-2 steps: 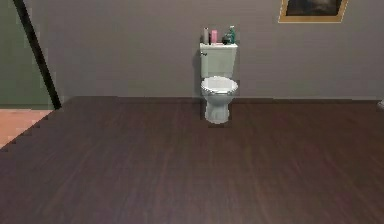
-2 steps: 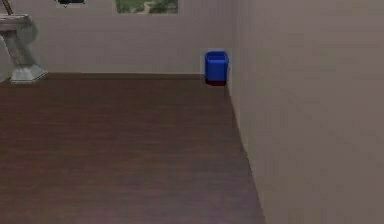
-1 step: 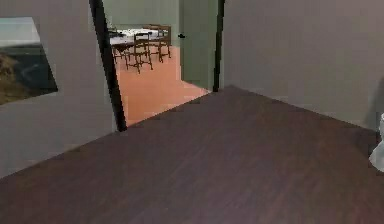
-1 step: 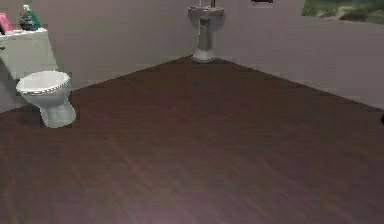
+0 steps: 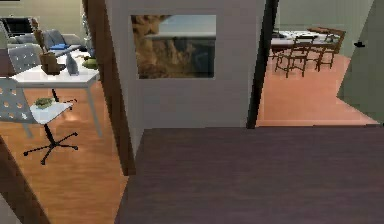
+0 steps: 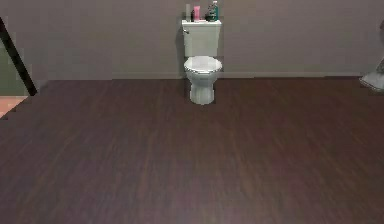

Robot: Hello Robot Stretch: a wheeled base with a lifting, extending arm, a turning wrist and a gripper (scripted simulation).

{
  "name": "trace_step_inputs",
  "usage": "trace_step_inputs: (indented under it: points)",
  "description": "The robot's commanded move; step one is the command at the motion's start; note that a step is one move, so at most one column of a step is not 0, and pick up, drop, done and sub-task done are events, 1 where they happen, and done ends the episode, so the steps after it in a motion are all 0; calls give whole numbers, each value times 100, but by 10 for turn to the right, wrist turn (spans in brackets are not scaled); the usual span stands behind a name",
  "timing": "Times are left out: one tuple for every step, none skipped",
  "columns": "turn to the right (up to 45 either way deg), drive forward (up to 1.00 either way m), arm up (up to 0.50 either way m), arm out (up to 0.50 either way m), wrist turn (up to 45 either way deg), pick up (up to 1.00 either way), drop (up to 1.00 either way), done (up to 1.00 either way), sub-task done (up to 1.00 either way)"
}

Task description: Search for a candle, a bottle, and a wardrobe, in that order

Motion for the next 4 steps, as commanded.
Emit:
trace_step_inputs:
  points:
    - [0,65,0,0,0,0,0,0,0]
    - [-450,0,0,0,0,0,0,0,0]
    - [-90,0,0,0,0,0,0,0,0]
    - [0,65,0,0,0,0,0,0,0]
